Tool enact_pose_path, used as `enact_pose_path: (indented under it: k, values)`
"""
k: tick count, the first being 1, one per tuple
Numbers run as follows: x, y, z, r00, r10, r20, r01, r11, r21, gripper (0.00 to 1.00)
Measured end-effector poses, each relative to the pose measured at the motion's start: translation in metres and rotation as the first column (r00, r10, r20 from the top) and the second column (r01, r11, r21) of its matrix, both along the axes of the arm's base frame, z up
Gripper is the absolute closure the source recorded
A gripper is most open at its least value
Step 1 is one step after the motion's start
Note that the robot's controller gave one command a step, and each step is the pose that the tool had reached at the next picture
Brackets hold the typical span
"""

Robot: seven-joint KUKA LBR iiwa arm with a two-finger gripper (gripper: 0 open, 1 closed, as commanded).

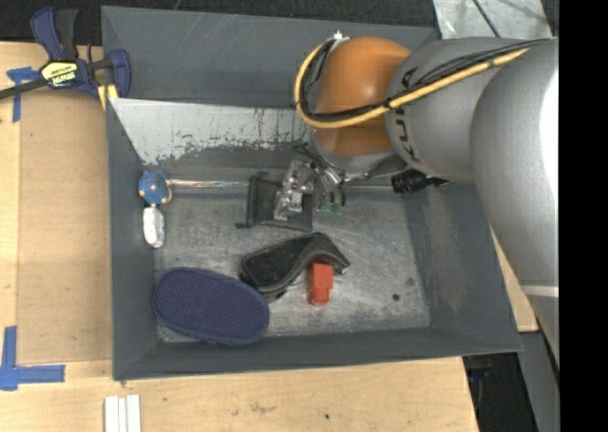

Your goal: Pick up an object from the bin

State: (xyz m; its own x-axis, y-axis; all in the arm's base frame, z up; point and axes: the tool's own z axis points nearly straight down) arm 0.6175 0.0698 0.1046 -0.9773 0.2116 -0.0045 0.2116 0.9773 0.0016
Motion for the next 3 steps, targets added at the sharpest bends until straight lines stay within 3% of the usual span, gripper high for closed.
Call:
enact_pose_path:
  k: [1, 2, 3]
  values:
    - [0.0005, 0.0000, 0.0004, 1.000, 0.000, 0.001, 0.000, 1.000, 0.000, 0.00]
    - [0.0000, -0.0001, 0.0000, 1.000, 0.000, 0.000, 0.000, 1.000, 0.000, 1.00]
    - [0.0004, -0.0001, 0.0003, 1.000, 0.000, 0.001, 0.000, 1.000, 0.000, 0.00]
